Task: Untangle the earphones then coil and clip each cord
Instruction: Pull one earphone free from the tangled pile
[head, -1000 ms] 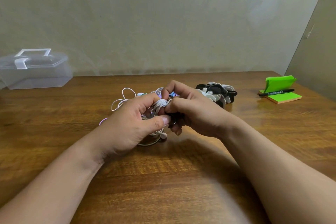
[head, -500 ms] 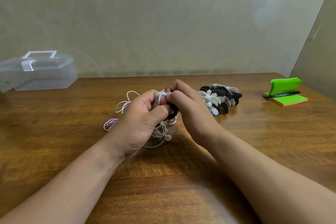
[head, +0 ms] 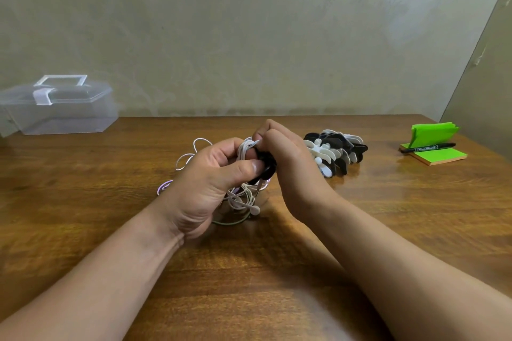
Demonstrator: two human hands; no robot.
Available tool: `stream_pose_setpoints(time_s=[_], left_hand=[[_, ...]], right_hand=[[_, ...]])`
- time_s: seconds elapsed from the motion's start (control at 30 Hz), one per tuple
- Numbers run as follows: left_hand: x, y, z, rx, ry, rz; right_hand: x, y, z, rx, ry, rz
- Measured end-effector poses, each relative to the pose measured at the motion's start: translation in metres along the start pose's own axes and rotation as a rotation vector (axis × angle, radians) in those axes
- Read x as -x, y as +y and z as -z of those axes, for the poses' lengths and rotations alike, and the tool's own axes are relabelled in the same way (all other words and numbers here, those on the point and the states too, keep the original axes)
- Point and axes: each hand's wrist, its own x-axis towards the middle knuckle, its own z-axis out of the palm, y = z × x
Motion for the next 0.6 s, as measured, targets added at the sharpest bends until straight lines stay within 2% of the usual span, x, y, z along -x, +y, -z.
stream_pose_setpoints(time_s=[0.13,0.33,0.47,0.6], left_hand=[[0.003,0.002,0.002,-0.053,-0.021,0.005],[0.004,-0.005,-0.003,-0.037,0.041,-0.009],[-0.002,-0.012,-0.009,0.008,0.127,-0.059],[-0.002,-0.016,-0.012,-0.001,0.139,-0.073]], right_hand=[[-0.002,0.000,0.001,0.000,-0.014,-0.050],[0.002,0.001,0.000,-0.161,-0.019,-0.230],[0.001,0.005,0.002,-0.161,0.045,-0.279],[-0.004,0.004,-0.002,-0.131,0.093,-0.313]])
